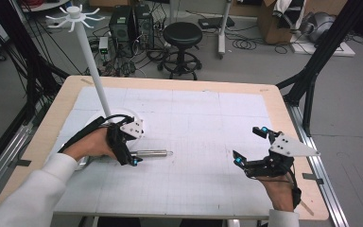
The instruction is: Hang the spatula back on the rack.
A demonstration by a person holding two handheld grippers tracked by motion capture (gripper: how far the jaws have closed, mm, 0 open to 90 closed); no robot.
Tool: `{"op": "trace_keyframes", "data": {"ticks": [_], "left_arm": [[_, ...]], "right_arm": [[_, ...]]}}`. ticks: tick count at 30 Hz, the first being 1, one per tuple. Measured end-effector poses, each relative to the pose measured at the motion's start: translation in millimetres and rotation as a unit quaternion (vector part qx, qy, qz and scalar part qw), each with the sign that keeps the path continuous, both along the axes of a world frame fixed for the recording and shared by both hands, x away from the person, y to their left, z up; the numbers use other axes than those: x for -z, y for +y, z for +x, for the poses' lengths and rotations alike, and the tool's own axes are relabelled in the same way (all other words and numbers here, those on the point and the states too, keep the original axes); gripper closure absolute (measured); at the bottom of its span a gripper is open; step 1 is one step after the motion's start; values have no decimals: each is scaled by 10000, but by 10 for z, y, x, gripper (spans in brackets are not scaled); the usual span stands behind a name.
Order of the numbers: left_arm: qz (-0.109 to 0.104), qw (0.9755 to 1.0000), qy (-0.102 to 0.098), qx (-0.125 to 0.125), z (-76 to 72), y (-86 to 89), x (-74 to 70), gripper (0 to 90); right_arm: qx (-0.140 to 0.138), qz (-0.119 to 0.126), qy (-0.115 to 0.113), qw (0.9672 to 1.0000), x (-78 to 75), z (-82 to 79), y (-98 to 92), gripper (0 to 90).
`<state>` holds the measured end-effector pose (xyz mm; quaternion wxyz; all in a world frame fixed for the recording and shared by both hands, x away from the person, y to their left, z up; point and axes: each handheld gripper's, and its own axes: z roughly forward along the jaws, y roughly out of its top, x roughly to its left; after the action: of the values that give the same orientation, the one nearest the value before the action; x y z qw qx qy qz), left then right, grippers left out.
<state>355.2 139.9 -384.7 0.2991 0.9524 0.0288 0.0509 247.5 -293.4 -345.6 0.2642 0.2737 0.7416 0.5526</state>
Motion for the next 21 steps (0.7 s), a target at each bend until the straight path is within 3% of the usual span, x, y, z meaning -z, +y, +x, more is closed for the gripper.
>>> {"op": "trace_keyframes", "data": {"ticks": [5,10,14,21], "left_arm": [[256,9997,-10,-13,33,-169,48,18],[301,9995,20,48,52,-271,73,19],[631,9980,71,0,90,-281,152,56],[791,9968,151,-22,122,-291,225,137]], "right_arm": [[-13,3,-7,10000,3,4,-7,8],[-24,3,-29,10000,-8,-3,-4,8],[-36,36,-39,10000,-16,-11,-16,8],[-8,59,-42,10000,-18,-13,-24,8]]}}
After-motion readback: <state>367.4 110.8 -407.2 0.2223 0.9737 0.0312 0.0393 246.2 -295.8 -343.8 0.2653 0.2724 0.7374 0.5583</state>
